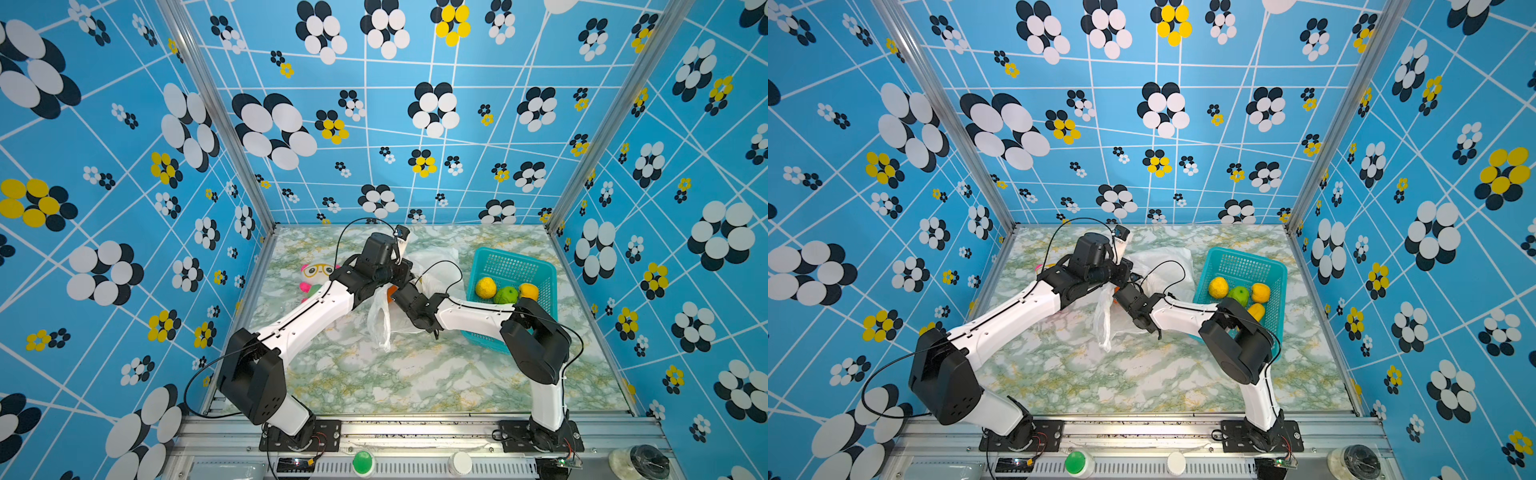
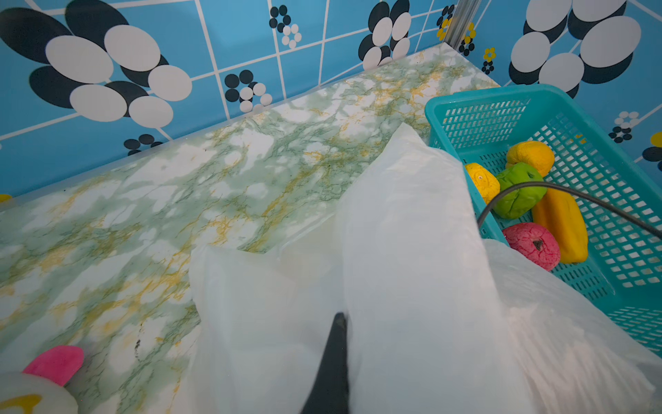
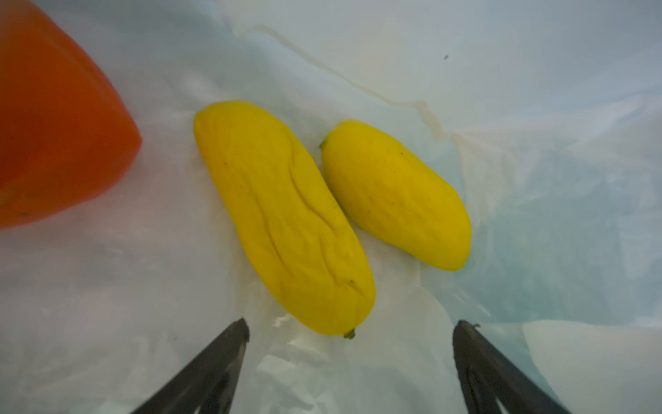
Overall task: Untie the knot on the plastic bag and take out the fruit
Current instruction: 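Lower the open right gripper inside the bag toward the orange fruit, then close the right gripper on the orange fruit inside the bag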
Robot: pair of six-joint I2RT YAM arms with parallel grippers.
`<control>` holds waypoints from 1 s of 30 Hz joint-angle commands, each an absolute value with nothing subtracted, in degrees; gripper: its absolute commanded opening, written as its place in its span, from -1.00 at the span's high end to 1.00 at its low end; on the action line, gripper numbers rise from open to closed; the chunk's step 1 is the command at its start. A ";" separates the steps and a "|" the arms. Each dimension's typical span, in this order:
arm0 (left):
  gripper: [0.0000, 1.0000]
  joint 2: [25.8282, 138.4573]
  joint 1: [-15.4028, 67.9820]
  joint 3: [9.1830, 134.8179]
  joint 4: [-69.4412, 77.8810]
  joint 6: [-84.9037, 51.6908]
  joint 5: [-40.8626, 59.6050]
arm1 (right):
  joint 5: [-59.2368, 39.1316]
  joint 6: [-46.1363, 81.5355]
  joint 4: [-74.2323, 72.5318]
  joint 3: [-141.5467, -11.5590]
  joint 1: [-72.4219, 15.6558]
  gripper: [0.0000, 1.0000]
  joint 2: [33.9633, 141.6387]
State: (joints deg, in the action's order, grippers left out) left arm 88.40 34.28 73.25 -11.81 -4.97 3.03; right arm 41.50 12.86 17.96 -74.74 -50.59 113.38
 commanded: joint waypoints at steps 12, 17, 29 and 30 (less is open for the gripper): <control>1.00 88.18 33.55 74.84 -12.55 -5.36 1.95 | 19.32 8.38 -15.46 -67.44 -50.73 -0.85 112.26; 1.00 86.51 33.45 73.79 -11.60 -5.37 4.57 | 21.49 9.35 -20.11 -71.39 -50.58 -0.85 118.04; 1.00 82.26 34.32 71.01 -9.06 -5.35 11.54 | 24.78 16.40 -11.43 -84.31 -50.62 -0.86 127.57; 1.00 81.78 34.31 70.74 -8.89 -5.45 11.56 | 24.08 17.09 -10.39 -85.25 -50.62 -0.85 128.51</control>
